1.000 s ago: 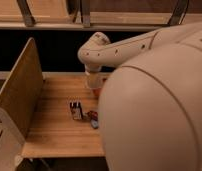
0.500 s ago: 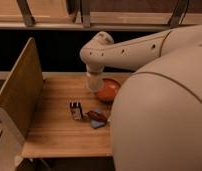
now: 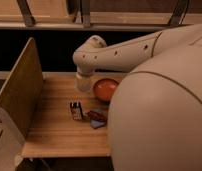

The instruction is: Place the ceramic cup over the eraser

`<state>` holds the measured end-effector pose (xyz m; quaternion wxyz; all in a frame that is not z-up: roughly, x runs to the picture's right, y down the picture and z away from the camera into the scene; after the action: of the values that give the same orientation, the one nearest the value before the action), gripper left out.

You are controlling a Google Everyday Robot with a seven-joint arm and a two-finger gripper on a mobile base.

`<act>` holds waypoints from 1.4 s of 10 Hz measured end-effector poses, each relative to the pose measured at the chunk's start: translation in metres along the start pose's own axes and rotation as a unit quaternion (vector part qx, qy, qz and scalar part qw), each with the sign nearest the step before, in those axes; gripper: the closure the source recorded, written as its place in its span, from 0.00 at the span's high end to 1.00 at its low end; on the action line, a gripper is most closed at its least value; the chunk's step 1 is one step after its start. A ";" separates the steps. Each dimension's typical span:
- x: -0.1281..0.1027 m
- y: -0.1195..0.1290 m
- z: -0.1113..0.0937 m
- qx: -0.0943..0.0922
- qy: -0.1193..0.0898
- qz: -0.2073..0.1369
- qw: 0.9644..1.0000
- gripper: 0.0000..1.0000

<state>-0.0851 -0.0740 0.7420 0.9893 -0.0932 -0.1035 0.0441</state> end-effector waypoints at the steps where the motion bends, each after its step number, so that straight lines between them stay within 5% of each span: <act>1: -0.008 0.007 -0.002 -0.003 -0.008 -0.001 1.000 0.00; 4: -0.031 0.026 -0.014 -0.014 -0.022 -0.012 1.000 0.00; 8: -0.031 0.027 -0.014 -0.015 -0.022 -0.012 1.000 0.00; 14: -0.048 0.036 -0.033 -0.008 -0.003 -0.054 0.999 0.00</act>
<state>-0.1271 -0.0492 0.6938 0.9891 -0.0955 -0.1119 -0.0097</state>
